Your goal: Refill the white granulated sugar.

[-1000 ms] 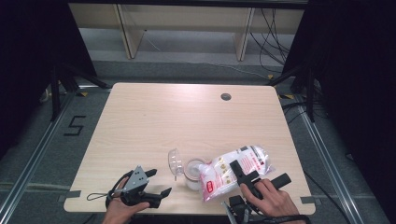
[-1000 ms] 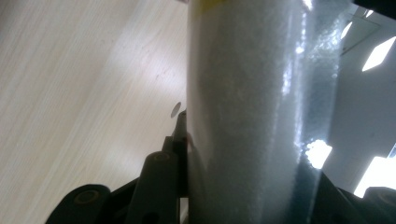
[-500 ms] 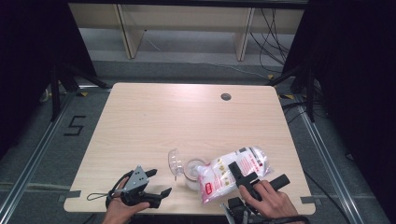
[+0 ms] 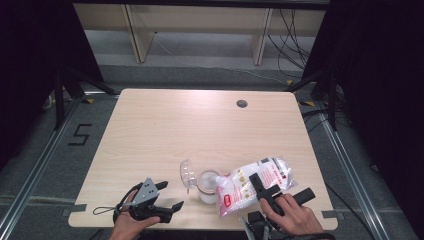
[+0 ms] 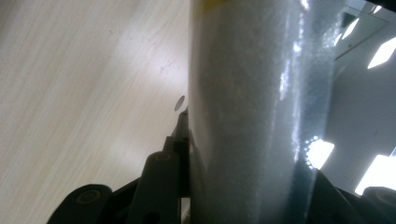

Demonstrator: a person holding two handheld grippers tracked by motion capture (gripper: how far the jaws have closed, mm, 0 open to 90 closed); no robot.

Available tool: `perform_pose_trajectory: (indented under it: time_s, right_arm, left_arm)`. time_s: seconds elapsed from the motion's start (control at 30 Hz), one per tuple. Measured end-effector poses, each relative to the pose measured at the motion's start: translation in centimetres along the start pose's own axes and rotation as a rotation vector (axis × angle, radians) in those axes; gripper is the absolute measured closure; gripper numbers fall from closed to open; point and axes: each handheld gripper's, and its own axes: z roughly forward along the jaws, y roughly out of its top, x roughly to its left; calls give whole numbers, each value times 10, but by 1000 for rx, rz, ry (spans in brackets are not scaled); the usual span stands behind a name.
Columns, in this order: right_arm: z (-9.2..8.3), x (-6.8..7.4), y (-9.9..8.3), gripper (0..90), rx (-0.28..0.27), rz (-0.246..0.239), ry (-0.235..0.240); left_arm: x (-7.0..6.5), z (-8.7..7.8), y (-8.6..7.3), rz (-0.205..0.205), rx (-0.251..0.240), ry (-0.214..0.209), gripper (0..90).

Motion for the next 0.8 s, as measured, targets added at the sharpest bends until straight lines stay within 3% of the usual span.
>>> perform_pose_trajectory:
  time_s: [0.03,0.1,0.2,0.23,0.43,0.53,0.67,0.7,0.77,0.8]
  right_arm:
    - [0,-3,1,716,-4,-46,1]
    - [0,-2,4,717,-17,-13,-2]
    - [4,-6,6,717,-39,-59,-9]
    - [5,-5,8,717,-35,-34,-10]
    - [7,-7,3,718,-25,-53,-5]
    - [5,-2,-1,719,-4,-2,0]
    - [0,-2,-2,720,12,-18,10]
    - [0,-1,-1,720,4,-5,5]
    - [-1,-3,2,720,3,-35,8]
    - [0,-2,5,720,-15,-19,3]
  left_arm:
    - [0,0,0,0,0,0,154]
    - [0,0,0,4,2,-1,154]
    - [0,0,0,9,9,7,154]
    - [0,0,0,7,6,4,154]
    - [0,0,0,5,2,-1,154]
    - [0,0,0,3,0,-1,154]
    - [0,0,0,0,-1,0,154]
    - [0,0,0,2,0,0,155]
    - [0,0,0,4,0,0,155]
    - [-1,0,0,-4,0,0,155]
